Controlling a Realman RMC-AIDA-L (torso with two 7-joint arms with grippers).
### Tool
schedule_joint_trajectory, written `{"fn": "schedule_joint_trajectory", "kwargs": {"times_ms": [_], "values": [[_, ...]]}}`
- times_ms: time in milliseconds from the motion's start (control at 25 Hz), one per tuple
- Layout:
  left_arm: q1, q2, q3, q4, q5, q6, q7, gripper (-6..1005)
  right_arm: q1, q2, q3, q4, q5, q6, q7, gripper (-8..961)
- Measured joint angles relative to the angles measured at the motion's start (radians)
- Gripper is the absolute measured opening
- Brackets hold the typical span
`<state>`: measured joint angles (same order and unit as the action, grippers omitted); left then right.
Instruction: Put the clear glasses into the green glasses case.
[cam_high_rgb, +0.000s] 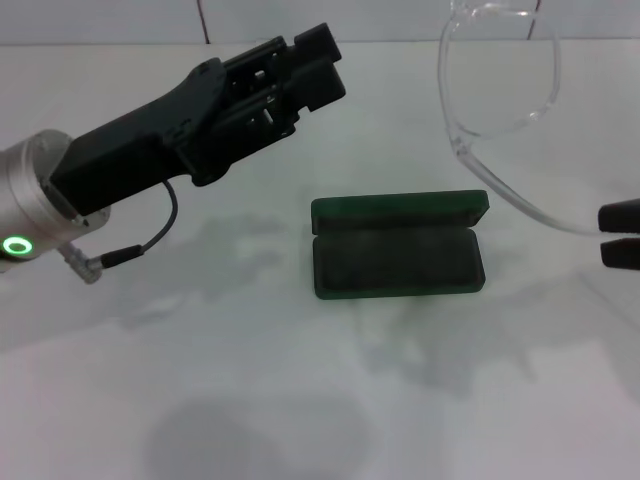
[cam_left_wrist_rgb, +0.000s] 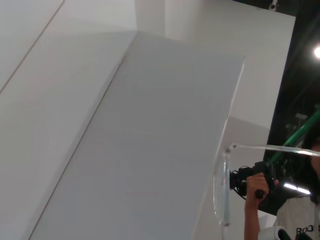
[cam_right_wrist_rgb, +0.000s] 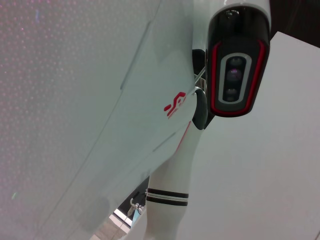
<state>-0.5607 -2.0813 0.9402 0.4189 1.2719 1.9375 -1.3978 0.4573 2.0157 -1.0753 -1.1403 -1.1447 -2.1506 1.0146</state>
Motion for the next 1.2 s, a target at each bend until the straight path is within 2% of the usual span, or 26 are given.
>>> {"fn": "schedule_joint_trajectory", "kwargs": {"times_ms": [600, 800, 1200], "values": [[-0.055, -0.01, 0.003, -0.026, -0.019, -0.009, -0.006, 509, 0.066, -0.001, -0.014, 0.104, -0.013, 0.001, -0.013, 67], [-0.082, -0.011, 0.005, -0.074, -0.029, -0.009, -0.008, 506, 0.083, -0.001, -0.015, 0.145, -0.015, 0.001, -0.022, 70], [-0.093, -0.011, 0.018, -0.077, -0.031, -0.007, -0.009, 504, 0.127, -0.002, -0.026, 0.232, -0.028, 0.001, -0.039, 74]]}}
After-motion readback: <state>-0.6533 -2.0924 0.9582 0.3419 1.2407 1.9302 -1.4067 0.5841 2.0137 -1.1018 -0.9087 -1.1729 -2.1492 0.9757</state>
